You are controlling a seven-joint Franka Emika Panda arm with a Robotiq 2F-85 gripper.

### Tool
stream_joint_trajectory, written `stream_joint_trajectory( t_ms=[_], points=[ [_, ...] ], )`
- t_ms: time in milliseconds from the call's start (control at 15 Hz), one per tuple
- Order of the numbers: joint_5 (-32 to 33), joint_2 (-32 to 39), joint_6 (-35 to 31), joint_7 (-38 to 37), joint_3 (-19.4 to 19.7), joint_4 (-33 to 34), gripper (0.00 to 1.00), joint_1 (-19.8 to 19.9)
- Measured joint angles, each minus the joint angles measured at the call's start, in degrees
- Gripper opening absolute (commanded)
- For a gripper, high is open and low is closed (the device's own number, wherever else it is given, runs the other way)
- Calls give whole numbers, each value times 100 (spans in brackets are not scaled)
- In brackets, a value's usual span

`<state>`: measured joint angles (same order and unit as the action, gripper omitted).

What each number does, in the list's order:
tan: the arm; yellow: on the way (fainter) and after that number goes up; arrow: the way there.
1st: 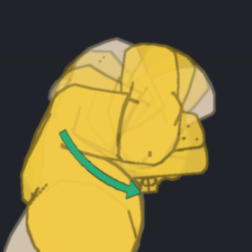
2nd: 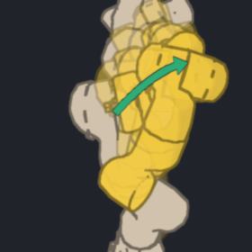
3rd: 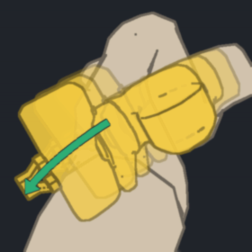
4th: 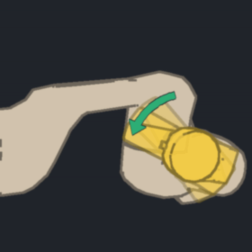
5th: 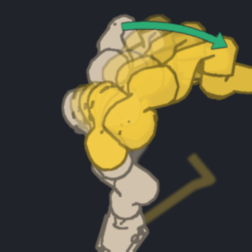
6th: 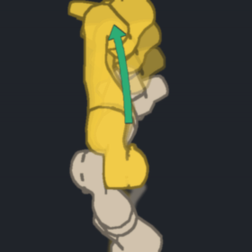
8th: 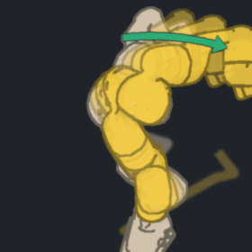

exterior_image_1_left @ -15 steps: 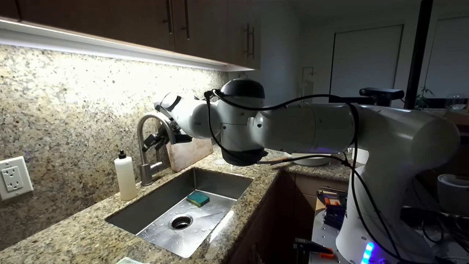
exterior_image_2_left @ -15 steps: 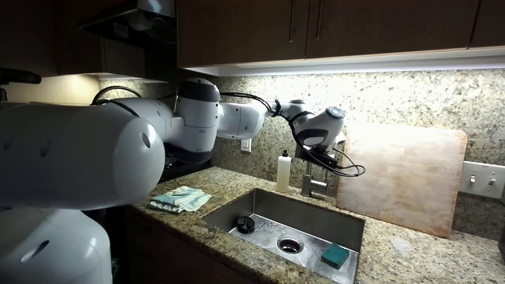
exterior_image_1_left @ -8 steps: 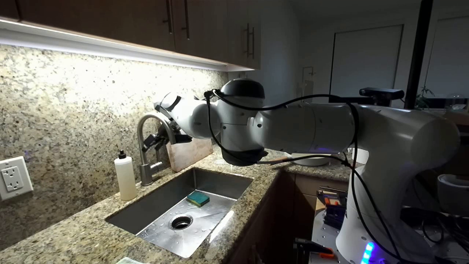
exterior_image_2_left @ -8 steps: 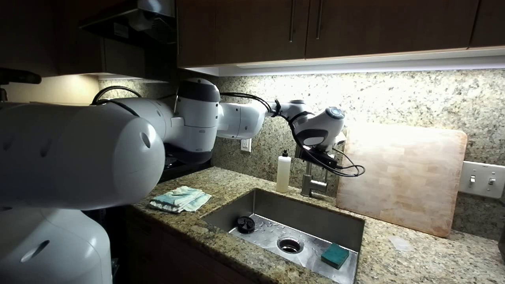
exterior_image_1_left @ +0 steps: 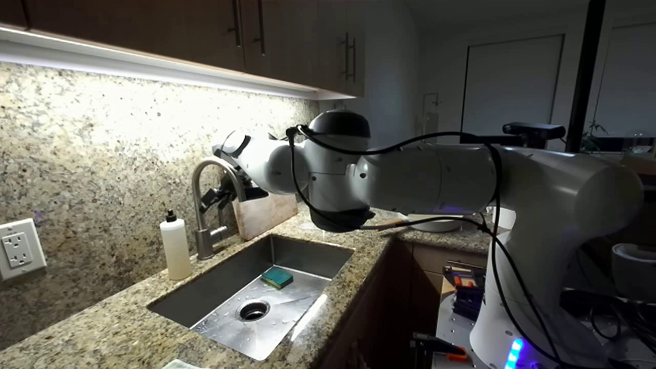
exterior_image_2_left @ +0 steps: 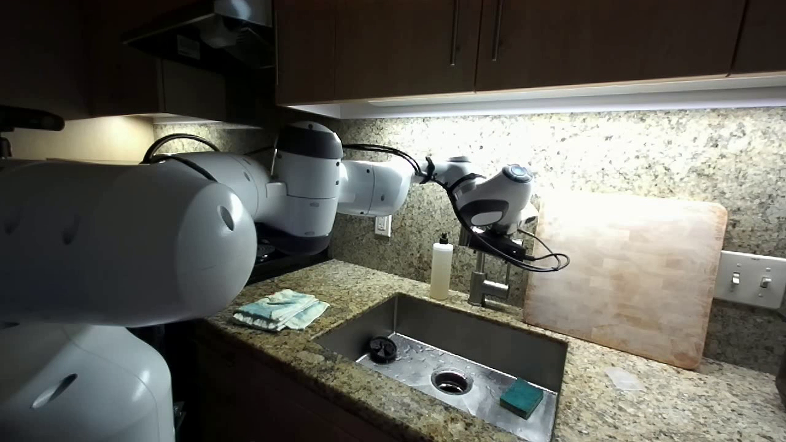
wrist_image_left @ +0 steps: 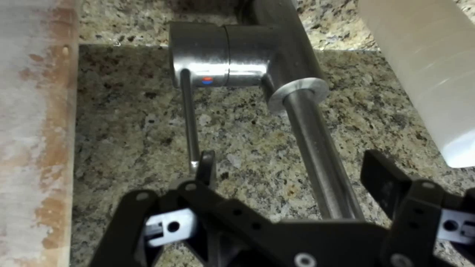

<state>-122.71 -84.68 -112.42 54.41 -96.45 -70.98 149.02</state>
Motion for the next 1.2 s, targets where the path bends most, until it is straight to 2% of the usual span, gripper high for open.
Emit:
stream_joint_trajectory(
  t_ms=[800,1200],
  points=[
    [191,0,-105,-48,-47,33,100,0],
    [333,0,-412,-107,-47,36,100,0]
  ],
)
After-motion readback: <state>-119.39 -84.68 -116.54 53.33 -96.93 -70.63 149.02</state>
